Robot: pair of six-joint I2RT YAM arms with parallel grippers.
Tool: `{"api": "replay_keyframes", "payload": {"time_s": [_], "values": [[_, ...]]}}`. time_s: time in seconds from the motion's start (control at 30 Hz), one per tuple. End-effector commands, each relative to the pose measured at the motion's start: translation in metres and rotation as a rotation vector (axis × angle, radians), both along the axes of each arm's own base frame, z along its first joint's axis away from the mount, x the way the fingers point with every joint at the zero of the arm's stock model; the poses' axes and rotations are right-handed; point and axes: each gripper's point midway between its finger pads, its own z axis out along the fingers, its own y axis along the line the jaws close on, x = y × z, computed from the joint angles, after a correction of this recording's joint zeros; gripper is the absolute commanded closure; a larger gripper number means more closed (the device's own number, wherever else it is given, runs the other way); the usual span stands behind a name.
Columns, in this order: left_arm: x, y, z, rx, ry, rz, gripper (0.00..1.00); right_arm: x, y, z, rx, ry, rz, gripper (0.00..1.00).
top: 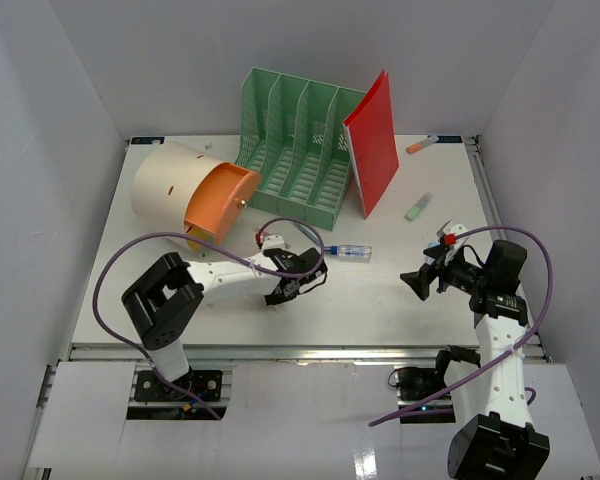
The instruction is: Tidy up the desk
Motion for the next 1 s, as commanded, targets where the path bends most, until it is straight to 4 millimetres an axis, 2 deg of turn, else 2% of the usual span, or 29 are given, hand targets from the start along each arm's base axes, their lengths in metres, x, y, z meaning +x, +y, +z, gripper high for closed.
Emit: {"api": "replay_keyframes", "payload": {"time_s": [0.0,0.07,0.13,0.2,0.3,0.43,0.5,0.63,0.9,0.97], "values": [[-0.003,-0.040,0.068,-0.105,-0.093,-0.394,1.00,0.005,-0.001,0.010,-0.010,-0.044,0.003,0.04],[-0.009,-0.063,0.106,-0.214,-0.151,-0.588,1.00,0.005,-0.001,0.010,-0.010,-0.045,0.002,0.05],[-0.014,-0.071,0.161,-0.290,-0.268,-0.758,1.00,0.005,-0.001,0.009,-0.011,-0.043,0.001,0.05],[-0.019,-0.069,0.208,-0.331,-0.371,-0.848,1.00,0.005,-0.001,0.009,-0.011,-0.044,0.000,0.05],[-0.010,-0.039,0.279,-0.262,-0.534,-0.859,1.00,0.005,-0.001,0.009,-0.010,-0.043,0.002,0.04],[0.016,0.008,0.342,-0.095,-0.653,-0.823,0.96,0.005,0.000,0.009,-0.007,-0.040,0.005,0.05],[0.039,0.030,0.357,-0.022,-0.667,-0.793,0.95,0.005,-0.001,0.008,-0.008,-0.040,0.004,0.04],[0.085,0.064,0.356,0.108,-0.636,-0.757,0.95,0.005,-0.001,0.008,-0.011,-0.039,-0.001,0.05],[0.143,0.100,0.339,0.183,-0.620,-0.638,0.96,0.005,-0.001,0.007,-0.006,-0.031,0.003,0.05],[0.151,0.104,0.330,0.214,-0.601,-0.624,0.96,0.005,-0.001,0.007,-0.007,-0.035,0.004,0.05]]}}
